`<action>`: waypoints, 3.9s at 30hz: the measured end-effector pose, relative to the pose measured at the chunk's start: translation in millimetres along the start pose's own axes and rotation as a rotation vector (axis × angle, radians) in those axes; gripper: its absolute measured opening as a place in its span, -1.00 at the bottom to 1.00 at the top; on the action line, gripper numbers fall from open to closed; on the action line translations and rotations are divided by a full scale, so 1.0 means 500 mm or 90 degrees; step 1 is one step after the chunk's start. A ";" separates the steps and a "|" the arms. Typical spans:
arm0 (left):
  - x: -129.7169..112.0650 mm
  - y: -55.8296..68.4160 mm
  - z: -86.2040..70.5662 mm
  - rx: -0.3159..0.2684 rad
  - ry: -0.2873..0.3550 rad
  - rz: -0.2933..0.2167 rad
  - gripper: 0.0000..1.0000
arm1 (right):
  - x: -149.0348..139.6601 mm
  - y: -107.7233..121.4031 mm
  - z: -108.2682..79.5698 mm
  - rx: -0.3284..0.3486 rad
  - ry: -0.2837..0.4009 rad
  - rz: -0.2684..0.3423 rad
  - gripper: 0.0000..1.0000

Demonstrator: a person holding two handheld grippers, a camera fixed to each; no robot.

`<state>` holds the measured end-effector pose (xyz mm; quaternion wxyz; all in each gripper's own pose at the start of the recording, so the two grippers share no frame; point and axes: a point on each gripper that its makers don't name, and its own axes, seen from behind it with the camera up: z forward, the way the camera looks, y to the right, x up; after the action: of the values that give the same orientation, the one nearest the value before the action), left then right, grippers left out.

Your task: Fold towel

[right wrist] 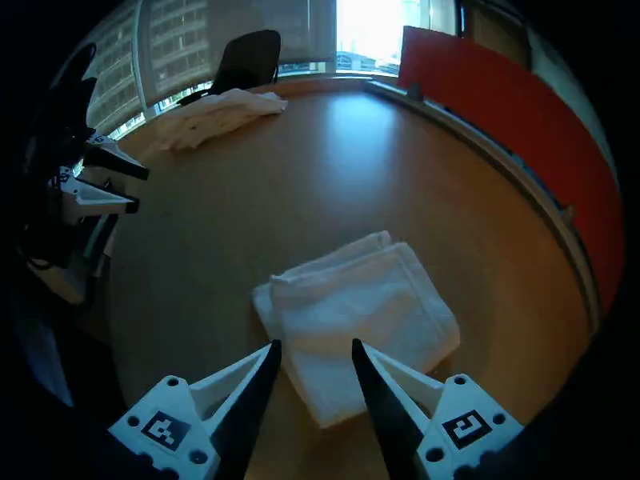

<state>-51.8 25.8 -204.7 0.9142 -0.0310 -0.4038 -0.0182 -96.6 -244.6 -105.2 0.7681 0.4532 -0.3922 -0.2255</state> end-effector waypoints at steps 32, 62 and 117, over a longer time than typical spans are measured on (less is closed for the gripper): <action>0.002 0.012 -0.002 -0.003 0.000 0.019 0.85 | -0.141 0.013 -0.015 -0.045 -0.044 0.077 -0.39; 0.042 0.032 0.008 -0.035 0.023 0.032 0.85 | 0.113 0.110 -0.132 -0.100 0.088 0.039 -0.94; 0.087 0.075 0.005 -0.054 0.031 0.055 0.85 | -0.055 0.511 -0.481 -0.246 0.013 0.116 -0.94</action>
<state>-22.3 62.8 -172.3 0.9217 -0.0865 -0.3782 0.0036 79.0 23.9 39.2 0.8618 0.2621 -0.3735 -0.2216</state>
